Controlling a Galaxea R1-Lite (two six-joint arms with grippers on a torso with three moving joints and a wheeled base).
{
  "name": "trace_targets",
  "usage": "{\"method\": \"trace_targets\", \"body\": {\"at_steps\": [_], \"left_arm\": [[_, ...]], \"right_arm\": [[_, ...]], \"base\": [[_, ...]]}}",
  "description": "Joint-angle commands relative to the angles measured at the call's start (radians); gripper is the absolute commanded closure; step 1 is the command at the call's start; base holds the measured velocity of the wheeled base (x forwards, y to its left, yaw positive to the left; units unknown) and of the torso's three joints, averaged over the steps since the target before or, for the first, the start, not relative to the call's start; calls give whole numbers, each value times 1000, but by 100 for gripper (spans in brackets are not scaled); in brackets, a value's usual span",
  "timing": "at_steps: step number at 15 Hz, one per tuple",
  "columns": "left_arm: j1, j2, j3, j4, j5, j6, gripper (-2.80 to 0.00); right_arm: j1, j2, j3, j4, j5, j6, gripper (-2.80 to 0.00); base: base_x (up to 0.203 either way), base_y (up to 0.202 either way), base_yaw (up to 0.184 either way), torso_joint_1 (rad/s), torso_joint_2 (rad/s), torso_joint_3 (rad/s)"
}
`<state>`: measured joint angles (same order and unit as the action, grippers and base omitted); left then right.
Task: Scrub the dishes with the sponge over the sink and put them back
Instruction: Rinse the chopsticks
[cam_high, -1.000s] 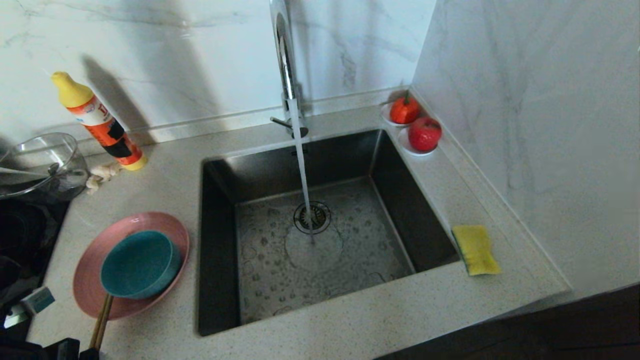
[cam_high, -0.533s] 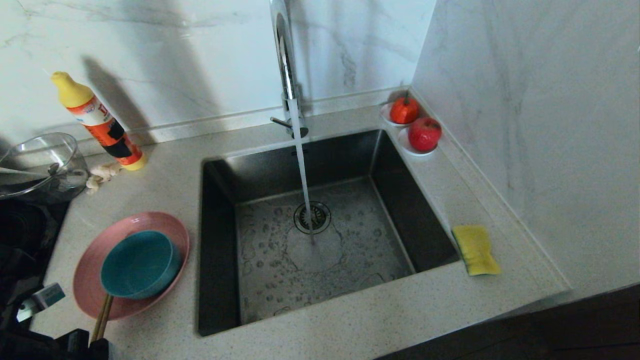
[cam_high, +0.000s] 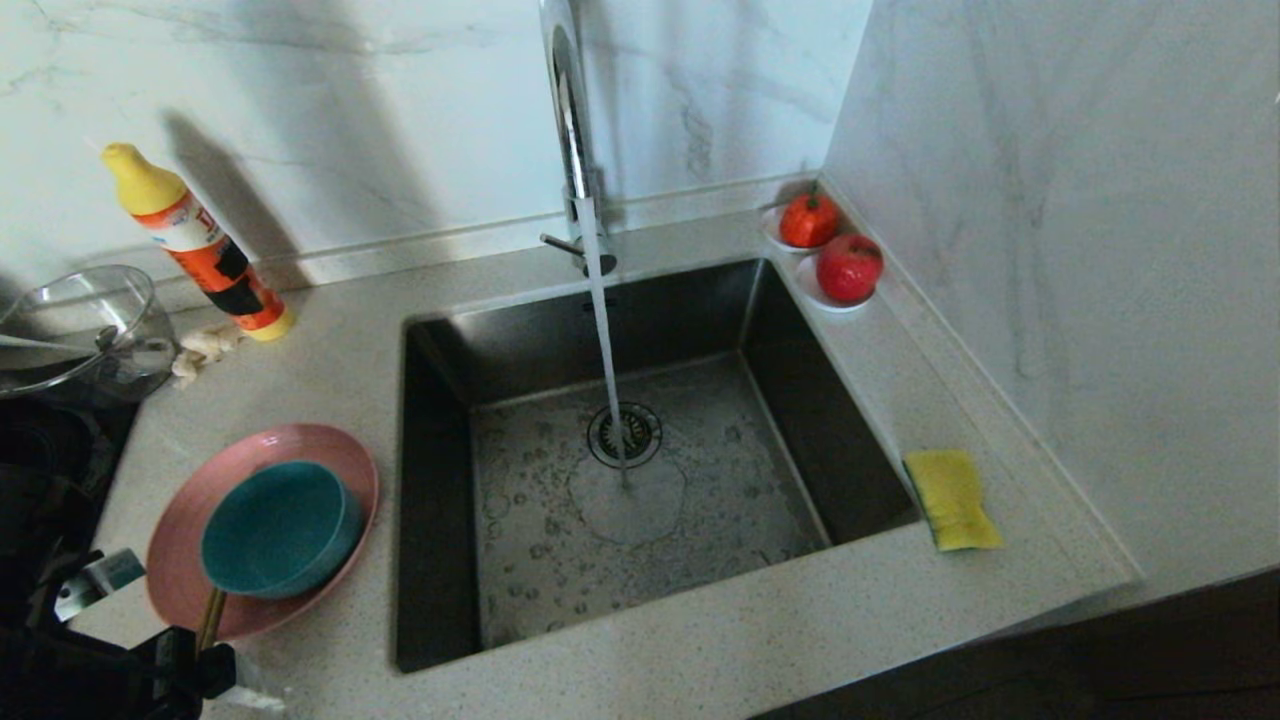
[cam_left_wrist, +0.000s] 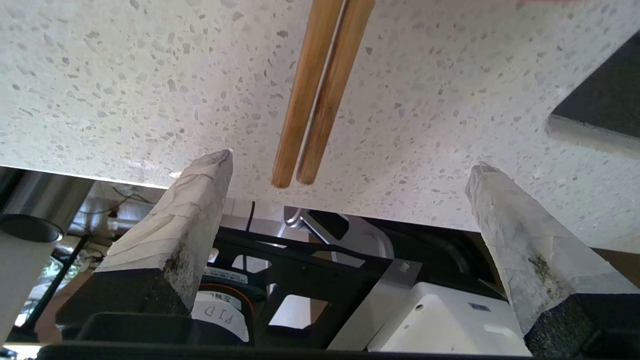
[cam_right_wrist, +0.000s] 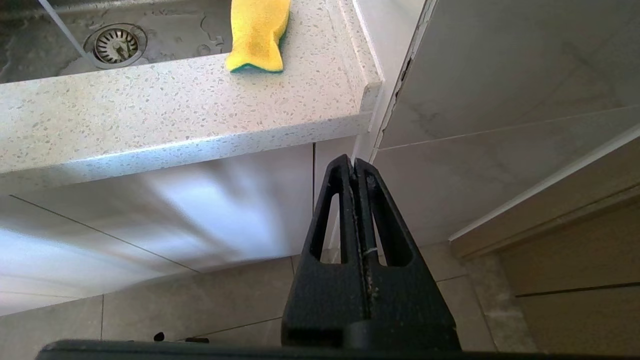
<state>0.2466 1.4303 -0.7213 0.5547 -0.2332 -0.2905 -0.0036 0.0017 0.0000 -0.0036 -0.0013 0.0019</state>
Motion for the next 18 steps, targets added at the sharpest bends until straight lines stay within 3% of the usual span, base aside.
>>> {"method": "trace_targets", "body": {"at_steps": [1, 18], "left_arm": [[0, 22, -17, 2, -2, -5, -280], [0, 79, -74, -61, -2, -56, -280]], "right_arm": [[1, 1, 0, -1, 0, 0, 0], [-1, 1, 0, 0, 0, 0, 0]], "base": [[0, 0, 0, 0, 0, 0], [0, 0, 0, 0, 0, 0]]}}
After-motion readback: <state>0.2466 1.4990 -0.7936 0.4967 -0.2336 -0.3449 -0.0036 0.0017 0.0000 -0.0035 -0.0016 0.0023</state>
